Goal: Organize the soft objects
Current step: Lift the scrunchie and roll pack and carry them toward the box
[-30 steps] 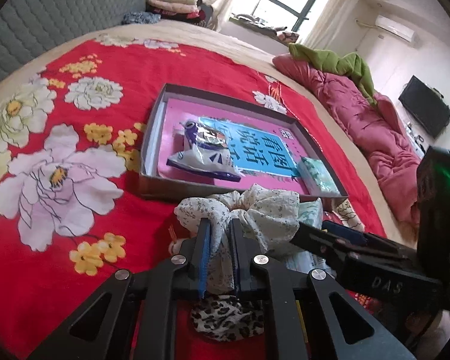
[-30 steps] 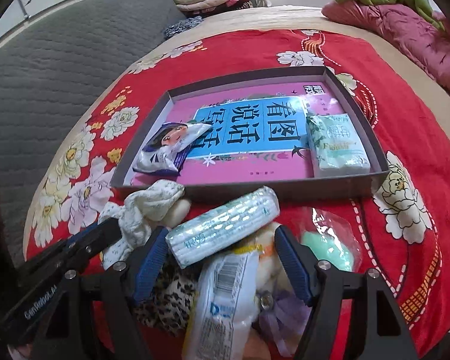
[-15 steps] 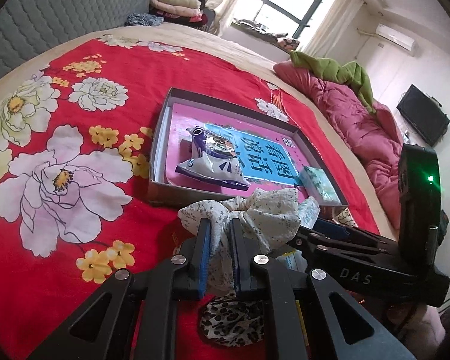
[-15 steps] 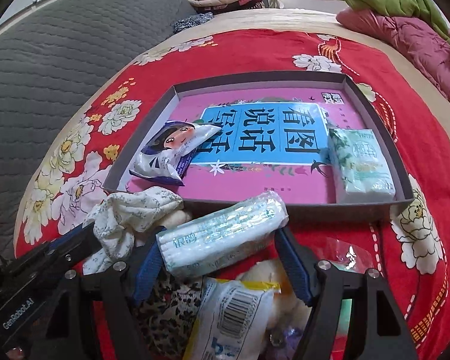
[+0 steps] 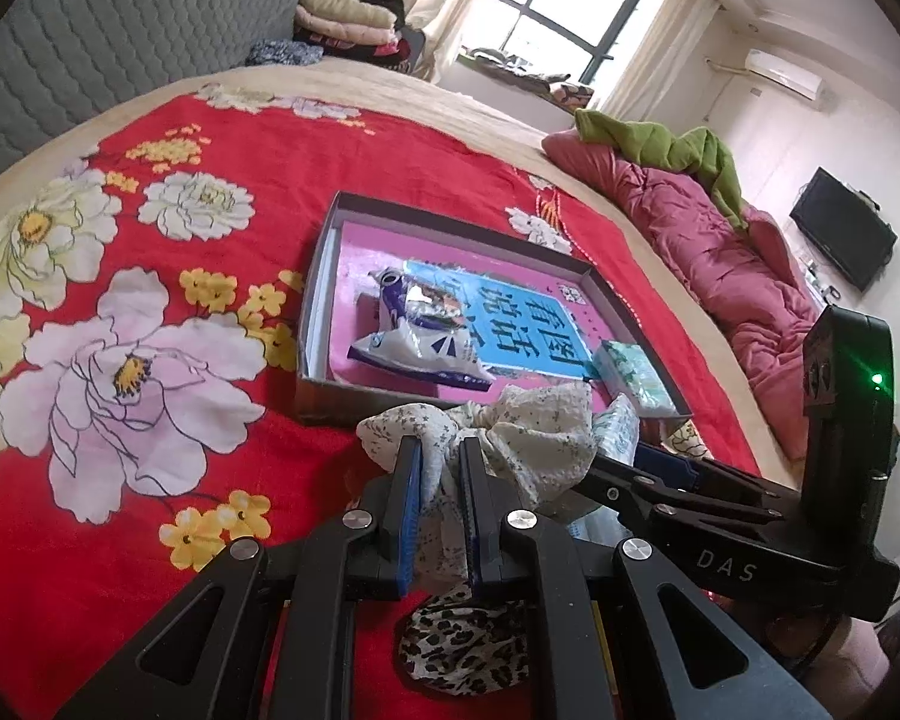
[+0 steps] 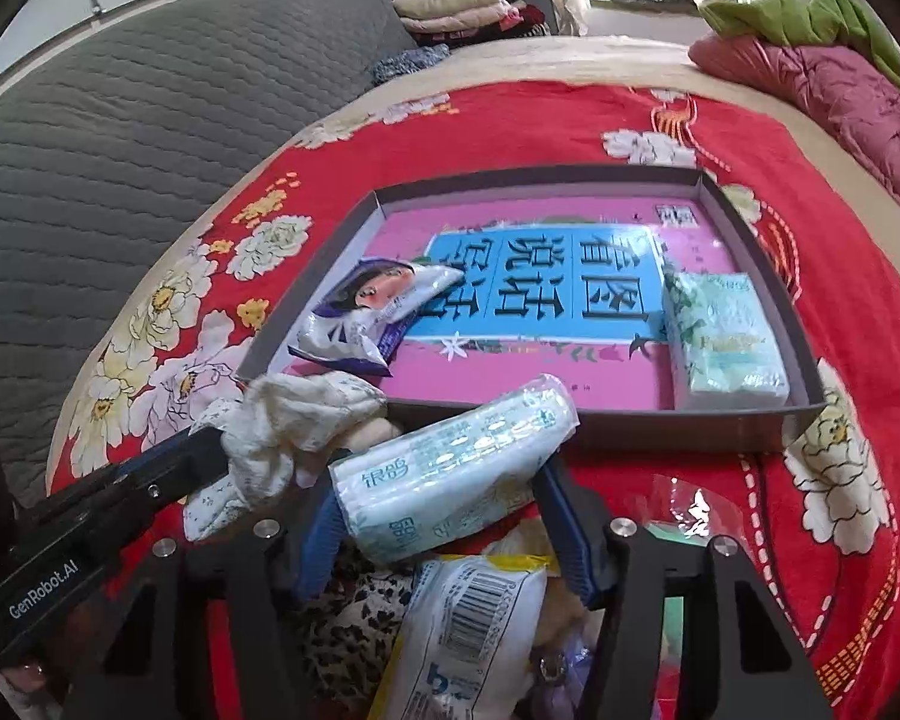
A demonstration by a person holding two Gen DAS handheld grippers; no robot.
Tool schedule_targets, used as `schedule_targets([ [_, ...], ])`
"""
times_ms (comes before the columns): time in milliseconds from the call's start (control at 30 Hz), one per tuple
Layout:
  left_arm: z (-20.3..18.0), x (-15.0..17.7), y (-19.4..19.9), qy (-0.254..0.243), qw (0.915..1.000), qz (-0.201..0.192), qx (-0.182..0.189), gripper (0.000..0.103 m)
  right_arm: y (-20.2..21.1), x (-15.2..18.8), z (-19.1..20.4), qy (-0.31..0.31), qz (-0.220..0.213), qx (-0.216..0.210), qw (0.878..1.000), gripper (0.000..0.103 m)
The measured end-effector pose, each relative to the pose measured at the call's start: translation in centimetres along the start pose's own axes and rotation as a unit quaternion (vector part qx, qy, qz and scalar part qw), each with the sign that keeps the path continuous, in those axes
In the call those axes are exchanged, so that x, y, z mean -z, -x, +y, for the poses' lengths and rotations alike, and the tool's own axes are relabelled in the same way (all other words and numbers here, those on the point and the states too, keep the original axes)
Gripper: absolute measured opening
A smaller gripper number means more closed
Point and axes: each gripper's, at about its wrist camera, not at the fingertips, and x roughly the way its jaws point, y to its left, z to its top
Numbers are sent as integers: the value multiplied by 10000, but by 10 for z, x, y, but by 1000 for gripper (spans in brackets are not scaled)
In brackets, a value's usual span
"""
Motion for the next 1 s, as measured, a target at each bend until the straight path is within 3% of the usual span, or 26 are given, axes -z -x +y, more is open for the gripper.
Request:
schedule_targets([
  [633,-20,-6,25,-213,9989,-391,123,7,39,-13,3,254,-514,80,9983,58],
  [1000,-45,-24,43,-357,9973,-613,-200,7,63,-20,-5,330,-923,141,9951,58],
])
